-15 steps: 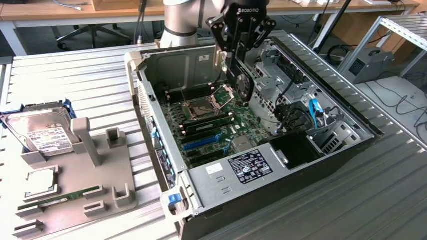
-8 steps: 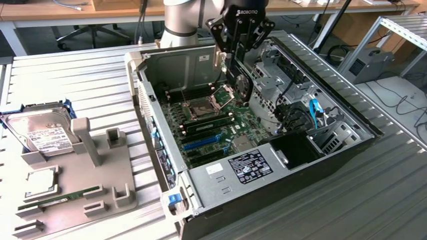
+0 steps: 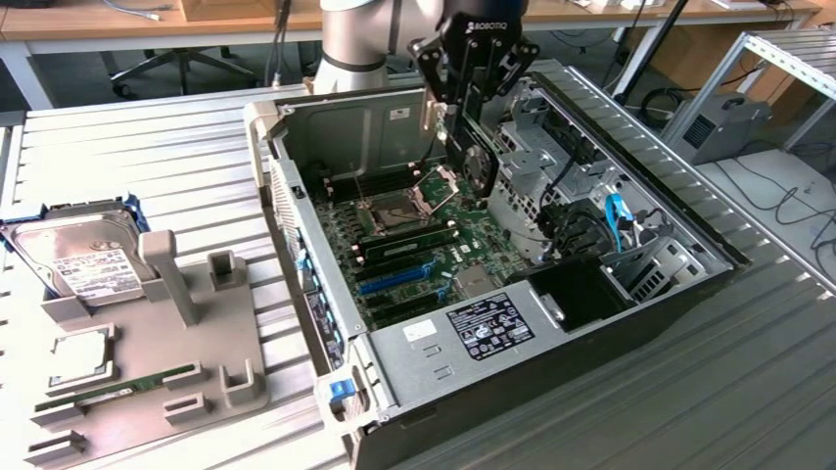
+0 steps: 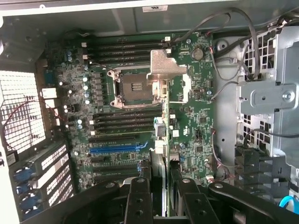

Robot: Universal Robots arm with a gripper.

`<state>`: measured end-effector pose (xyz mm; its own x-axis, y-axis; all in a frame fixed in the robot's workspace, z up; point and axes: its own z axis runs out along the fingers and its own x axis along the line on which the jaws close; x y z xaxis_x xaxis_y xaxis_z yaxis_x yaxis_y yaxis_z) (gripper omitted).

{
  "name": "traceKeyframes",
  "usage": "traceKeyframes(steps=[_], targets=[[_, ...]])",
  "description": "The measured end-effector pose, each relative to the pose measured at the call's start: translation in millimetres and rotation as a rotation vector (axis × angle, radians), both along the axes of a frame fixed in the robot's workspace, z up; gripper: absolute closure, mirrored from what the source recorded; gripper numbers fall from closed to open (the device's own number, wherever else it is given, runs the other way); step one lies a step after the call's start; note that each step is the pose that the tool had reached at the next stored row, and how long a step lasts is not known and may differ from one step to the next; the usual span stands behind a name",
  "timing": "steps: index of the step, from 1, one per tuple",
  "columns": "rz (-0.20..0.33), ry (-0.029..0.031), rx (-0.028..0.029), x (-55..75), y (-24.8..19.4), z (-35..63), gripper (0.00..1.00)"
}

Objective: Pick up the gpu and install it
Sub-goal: 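Pick up the gpu and move the gpu toward the slot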

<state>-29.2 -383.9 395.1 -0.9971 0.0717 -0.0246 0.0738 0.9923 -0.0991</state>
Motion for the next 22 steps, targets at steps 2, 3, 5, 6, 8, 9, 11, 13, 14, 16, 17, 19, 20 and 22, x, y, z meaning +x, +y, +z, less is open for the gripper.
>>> traceKeyframes(steps=[2, 3, 5, 6, 8, 9, 11, 13, 14, 16, 17, 19, 20, 22], targets=[[0.0, 0.0, 0.0, 0.6, 1.0, -2.0, 0.74], [0.0, 0.0, 0.0, 1.1, 1.5, -3.1, 0.74], [0.0, -0.0001, 0.0001, 1.8, 2.3, -4.3, 0.74], [0.0, 0.0, 0.0001, 1.9, 2.6, -4.4, 0.74], [0.0, 0.0, 0.0028, 2.0, 2.7, -4.3, 0.74], [0.001, 0.0, 0.0081, 2.1, 2.8, -4.4, 0.74], [0.001, -0.0001, 0.0333, 2.1, 2.8, -4.4, 0.74], [0.0, 0.0, 0.066, 2.0, 2.8, -4.5, 0.74], [0.0, 0.0, 0.079, 2.0, 2.8, -4.5, 0.74], [0.0, 0.0, 0.0877, 2.0, 2.8, -4.6, 0.74], [0.0, 0.0, 0.0877, 2.0, 2.8, -4.6, 0.74], [0.0, 0.0, 0.0877, 2.0, 2.8, -4.6, 0.74], [0.0, 0.0, 0.0877, 2.0, 2.8, -4.7, 0.74], [0.0, 0.0001, 0.0876, 2.0, 2.8, -4.8, 0.74]])
